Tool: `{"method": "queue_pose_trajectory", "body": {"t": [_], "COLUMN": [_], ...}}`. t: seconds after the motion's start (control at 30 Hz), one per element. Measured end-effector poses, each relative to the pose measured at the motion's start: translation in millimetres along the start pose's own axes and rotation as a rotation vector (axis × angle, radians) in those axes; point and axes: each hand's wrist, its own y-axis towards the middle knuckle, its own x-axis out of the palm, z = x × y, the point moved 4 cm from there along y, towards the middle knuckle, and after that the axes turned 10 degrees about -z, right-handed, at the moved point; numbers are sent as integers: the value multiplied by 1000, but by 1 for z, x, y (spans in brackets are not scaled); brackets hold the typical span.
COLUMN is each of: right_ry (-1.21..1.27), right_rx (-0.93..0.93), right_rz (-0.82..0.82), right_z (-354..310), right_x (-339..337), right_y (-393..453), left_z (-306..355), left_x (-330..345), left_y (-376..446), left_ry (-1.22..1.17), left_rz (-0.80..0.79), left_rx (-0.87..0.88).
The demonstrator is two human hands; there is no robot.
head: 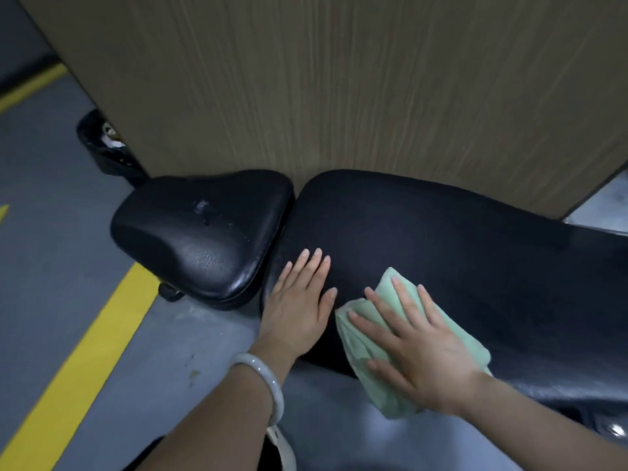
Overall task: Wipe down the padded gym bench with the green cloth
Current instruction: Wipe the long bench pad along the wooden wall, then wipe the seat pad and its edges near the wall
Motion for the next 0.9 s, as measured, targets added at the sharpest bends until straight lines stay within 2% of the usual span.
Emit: {"method": "queue_pose_trajectory", "body": {"t": [0.1, 0.2, 0.43, 0.57, 0.77, 0.9], "right_ry": [-44, -32, 147, 204, 259, 340], "right_rx": [-82, -56, 214, 295, 502, 637], "right_rz": [-7, -44, -34, -22, 52, 93], "right_z": [14, 11, -24, -29, -48, -72], "right_x": [1, 3, -10, -7, 3, -7], "right_y": [-19, -17, 38, 30, -5, 16], "left_z": [1, -2, -10, -19, -19, -23], "left_x": [0, 3, -1, -4, -5, -8], "left_y": [-1, -1, 4, 3, 1, 3], "left_ry": [21, 30, -38, -12, -56, -178], "left_rz": [1, -25, -80, -95, -14, 43], "left_rx": [-16, -12, 51, 132, 125, 122]}}
